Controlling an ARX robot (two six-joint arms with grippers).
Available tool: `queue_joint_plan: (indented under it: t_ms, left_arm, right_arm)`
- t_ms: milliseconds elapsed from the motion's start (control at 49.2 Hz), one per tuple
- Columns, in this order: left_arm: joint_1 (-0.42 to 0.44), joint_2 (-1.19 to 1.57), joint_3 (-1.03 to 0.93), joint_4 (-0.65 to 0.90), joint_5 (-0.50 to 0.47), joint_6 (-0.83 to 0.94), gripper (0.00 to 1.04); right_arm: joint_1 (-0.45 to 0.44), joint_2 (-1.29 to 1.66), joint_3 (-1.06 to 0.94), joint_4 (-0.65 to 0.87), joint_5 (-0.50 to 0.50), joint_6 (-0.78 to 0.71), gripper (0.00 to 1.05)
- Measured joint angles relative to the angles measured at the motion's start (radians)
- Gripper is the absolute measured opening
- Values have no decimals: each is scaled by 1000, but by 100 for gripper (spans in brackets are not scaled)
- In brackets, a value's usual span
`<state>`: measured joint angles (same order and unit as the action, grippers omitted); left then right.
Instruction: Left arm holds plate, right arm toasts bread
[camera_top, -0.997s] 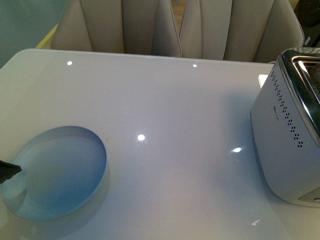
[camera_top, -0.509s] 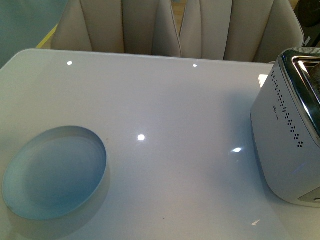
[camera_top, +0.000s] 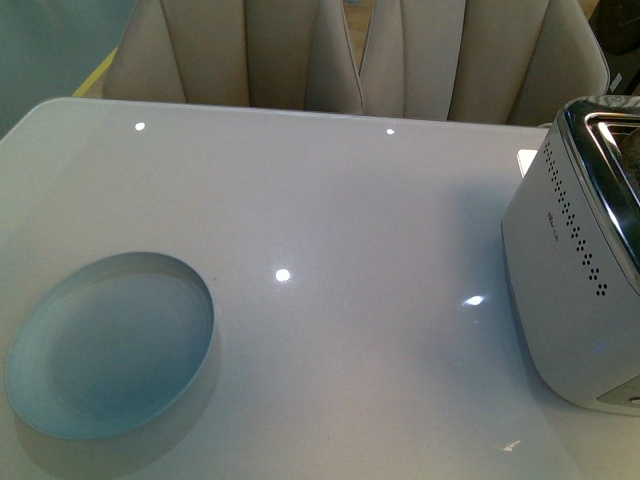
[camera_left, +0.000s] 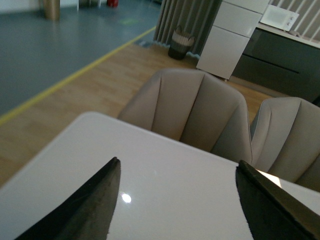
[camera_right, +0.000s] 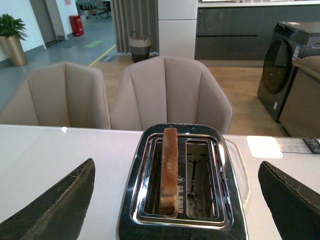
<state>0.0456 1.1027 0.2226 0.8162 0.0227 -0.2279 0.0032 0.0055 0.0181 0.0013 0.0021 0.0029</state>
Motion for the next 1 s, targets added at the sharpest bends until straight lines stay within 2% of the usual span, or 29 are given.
queue_joint_plan:
  t_ms: [81, 325, 692, 793, 997]
  left_arm:
    - [-42, -166, -27, -89, -11, 145, 48]
    - [-43, -318, -109, -156, -23, 207, 4]
    - [-43, -513, -172, -282, -23, 214, 3]
    - [-43, -532, -209, -256, -23, 214, 3]
    - [-44, -640, -210, -358, -23, 216, 3]
  right_arm:
    - [0, -1, 0, 0, 0, 0, 96]
    - [0, -1, 0, 0, 0, 0, 96]
    - [0, -1, 0, 0, 0, 0, 96]
    - [0, -1, 0, 0, 0, 0, 96]
    - [0, -1, 0, 0, 0, 0, 96]
